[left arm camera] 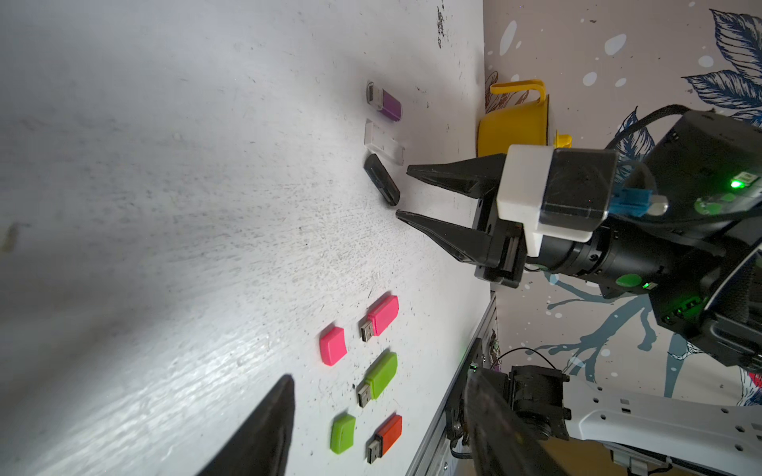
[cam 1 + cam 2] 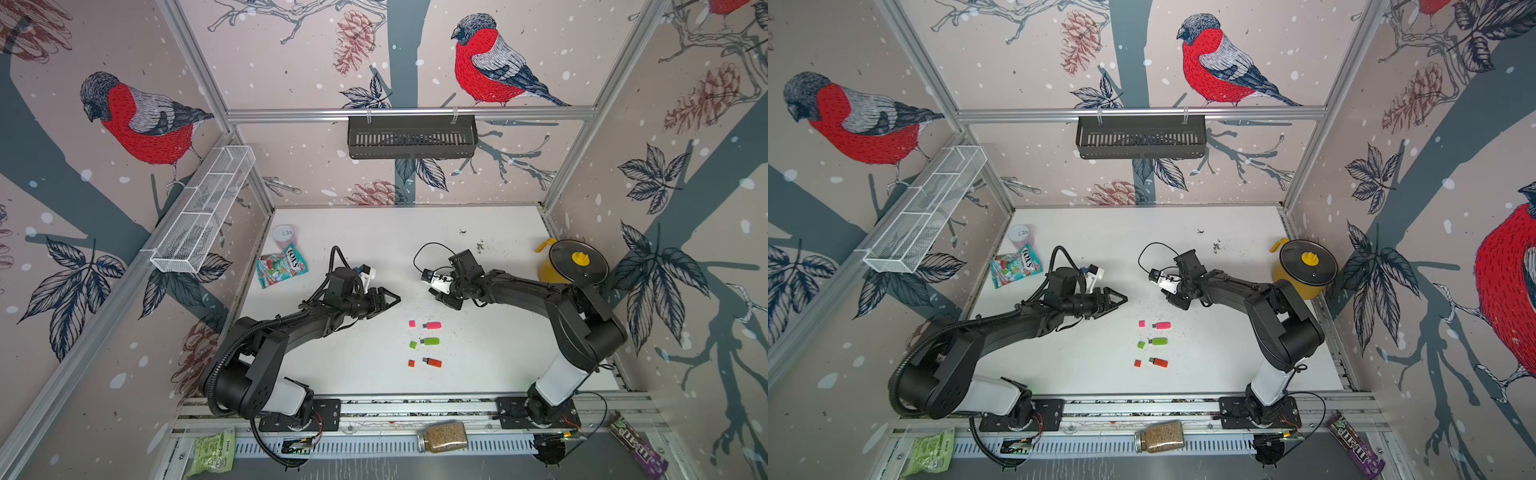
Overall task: Close the usb drive cover
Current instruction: Adjust the USB drive at the center of the board.
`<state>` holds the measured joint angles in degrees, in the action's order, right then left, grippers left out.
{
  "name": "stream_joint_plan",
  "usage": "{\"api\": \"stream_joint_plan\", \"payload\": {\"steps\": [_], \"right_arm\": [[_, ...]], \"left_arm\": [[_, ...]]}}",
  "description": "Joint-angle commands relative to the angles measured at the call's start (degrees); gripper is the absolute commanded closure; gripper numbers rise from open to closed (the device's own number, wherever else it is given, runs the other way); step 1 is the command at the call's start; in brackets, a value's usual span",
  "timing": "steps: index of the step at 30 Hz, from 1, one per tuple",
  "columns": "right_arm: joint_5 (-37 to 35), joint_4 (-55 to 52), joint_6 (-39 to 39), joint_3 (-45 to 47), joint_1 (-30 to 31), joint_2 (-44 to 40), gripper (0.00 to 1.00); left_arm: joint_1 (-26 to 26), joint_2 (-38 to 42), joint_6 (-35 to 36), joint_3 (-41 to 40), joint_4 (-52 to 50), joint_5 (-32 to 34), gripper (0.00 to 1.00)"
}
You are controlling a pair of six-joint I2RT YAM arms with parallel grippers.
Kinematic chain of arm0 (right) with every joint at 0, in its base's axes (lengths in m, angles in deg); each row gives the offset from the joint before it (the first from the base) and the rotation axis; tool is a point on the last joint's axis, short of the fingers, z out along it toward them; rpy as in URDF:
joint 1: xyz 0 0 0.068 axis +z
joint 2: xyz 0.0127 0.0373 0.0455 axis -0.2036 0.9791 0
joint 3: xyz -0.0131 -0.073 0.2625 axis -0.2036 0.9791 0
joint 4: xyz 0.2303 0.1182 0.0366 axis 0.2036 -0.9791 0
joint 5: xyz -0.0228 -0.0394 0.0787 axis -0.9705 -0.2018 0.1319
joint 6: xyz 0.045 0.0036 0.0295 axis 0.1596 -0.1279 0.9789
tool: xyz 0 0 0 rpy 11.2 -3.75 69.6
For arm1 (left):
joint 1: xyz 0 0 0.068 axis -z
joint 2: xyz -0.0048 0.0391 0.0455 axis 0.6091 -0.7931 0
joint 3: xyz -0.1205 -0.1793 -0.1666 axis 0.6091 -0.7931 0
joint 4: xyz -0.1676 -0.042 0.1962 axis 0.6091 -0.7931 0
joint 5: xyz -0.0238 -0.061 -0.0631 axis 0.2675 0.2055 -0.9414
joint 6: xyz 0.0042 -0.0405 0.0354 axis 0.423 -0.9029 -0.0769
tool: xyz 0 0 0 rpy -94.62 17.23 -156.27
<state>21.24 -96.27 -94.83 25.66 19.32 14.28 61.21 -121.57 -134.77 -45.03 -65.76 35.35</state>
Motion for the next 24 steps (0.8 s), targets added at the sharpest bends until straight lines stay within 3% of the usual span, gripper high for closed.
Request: {"api": "stream_joint_plan", "payload": {"steps": [1,24], "right_arm": [[1.25,-0.77,-0.46,-0.60,-0.06,0.76,0.60],[-1.88,-1.51,-1.88,-0.58,-1.83,1.50,0.61]], "left_arm": [[-0.22,-0.51,-0.39,0.05,2.07,-0.21,0.35],[-0.22,-0.82,-0.52,0.24,1.78,-0.02,0.35]]}}
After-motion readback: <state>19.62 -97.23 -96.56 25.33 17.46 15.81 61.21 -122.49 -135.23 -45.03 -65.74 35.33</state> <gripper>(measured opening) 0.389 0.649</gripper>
